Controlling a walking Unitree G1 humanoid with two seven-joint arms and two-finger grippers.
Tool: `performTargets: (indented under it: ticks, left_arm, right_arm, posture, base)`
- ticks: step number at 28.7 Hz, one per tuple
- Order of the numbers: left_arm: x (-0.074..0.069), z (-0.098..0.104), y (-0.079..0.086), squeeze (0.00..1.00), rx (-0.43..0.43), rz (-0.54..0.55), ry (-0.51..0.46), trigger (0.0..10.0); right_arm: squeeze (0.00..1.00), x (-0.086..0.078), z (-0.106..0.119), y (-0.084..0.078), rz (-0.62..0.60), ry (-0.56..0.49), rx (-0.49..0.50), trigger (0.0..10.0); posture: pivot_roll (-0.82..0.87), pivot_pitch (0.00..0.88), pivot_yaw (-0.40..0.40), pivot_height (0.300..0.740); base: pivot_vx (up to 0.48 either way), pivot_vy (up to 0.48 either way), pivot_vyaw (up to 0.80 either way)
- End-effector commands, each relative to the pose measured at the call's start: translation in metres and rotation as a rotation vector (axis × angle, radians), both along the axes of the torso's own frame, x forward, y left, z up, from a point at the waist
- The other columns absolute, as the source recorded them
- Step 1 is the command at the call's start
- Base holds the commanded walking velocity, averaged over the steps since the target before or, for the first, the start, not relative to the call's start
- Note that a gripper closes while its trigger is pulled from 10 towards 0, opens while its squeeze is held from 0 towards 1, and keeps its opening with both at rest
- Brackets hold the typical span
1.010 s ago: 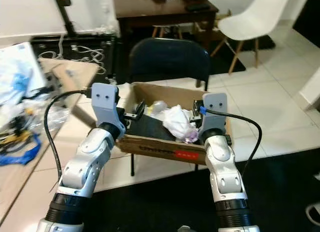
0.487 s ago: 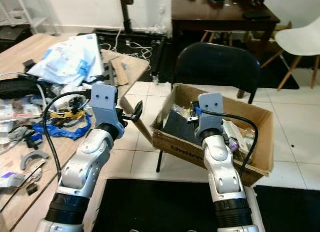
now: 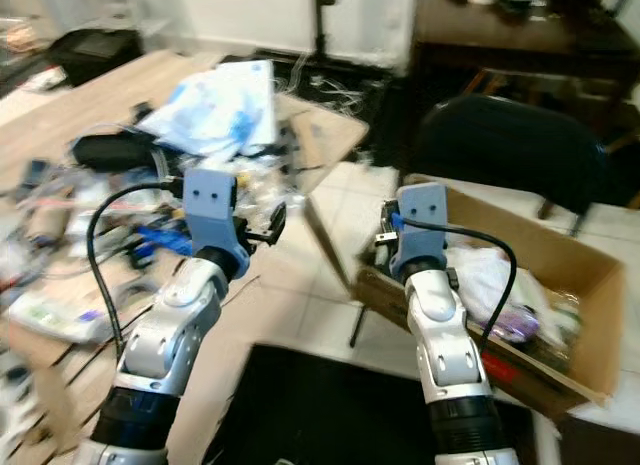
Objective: Picking trash to rubbish bin
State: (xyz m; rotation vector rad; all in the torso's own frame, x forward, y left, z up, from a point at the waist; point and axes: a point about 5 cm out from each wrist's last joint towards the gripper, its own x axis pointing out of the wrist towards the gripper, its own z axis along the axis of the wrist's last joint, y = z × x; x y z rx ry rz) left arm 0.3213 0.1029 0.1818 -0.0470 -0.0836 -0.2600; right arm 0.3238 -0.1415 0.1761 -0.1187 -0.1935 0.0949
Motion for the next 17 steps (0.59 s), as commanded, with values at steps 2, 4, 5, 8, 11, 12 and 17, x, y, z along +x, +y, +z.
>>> performTargets:
  ticks: [2,4,5,8,11,12,17]
  left_arm:
    - [-0.0013,-0.0062,-0.0006,0.0,0.007,-0.005,0.031,10.0]
    - [-0.0011,-0.0062,-0.0005,0.0,0.007,-0.004,0.032,10.0]
    - [-0.001,-0.0064,-0.0003,0.0,0.008,-0.003,0.034,10.0]
    - [-0.0009,-0.0066,0.0,0.0,0.009,-0.002,0.036,10.0]
    - [-0.0008,-0.0068,0.0001,0.0,0.01,-0.002,0.038,10.0]
    - [-0.0007,-0.0068,0.0001,0.0,0.011,-0.002,0.039,10.0]
    - [-0.0004,-0.0078,0.0004,0.0,0.014,0.001,0.047,10.0]
  right_arm:
    - [0.0,-0.0009,-0.0022,-0.001,-0.006,0.01,-0.001,10.0]
    - [0.0,-0.001,-0.0022,-0.0011,-0.007,0.011,-0.001,10.0]
    - [0.0,-0.001,-0.0022,-0.0012,-0.008,0.011,-0.001,10.0]
    - [0.0,-0.0009,-0.0023,-0.0012,-0.009,0.011,-0.001,10.0]
    - [0.0,-0.0008,-0.0023,-0.0013,-0.011,0.01,0.002,10.0]
    - [0.0,-0.0008,-0.0018,-0.0016,-0.016,0.004,0.007,10.0]
    - [0.0,-0.0009,-0.0005,-0.0034,-0.026,-0.003,0.044,10.0]
  posture:
    - [0.02,0.137,0.013,0.74]
    - [0.02,0.137,0.013,0.74]
    - [0.02,0.137,0.013,0.74]
    - [0.02,0.137,0.013,0.74]
    - [0.02,0.137,0.013,0.74]
    - [0.02,0.137,0.013,0.74]
    - [0.02,0.137,0.013,0.74]
  base:
    - [0.0,0.0,0.8]
    - [0.0,0.0,0.8]
    - [0.0,0.0,0.8]
    - [0.0,0.0,0.8]
    - [0.0,0.0,0.8]
    - [0.0,0.0,0.7]
    - [0.0,0.0,0.28]
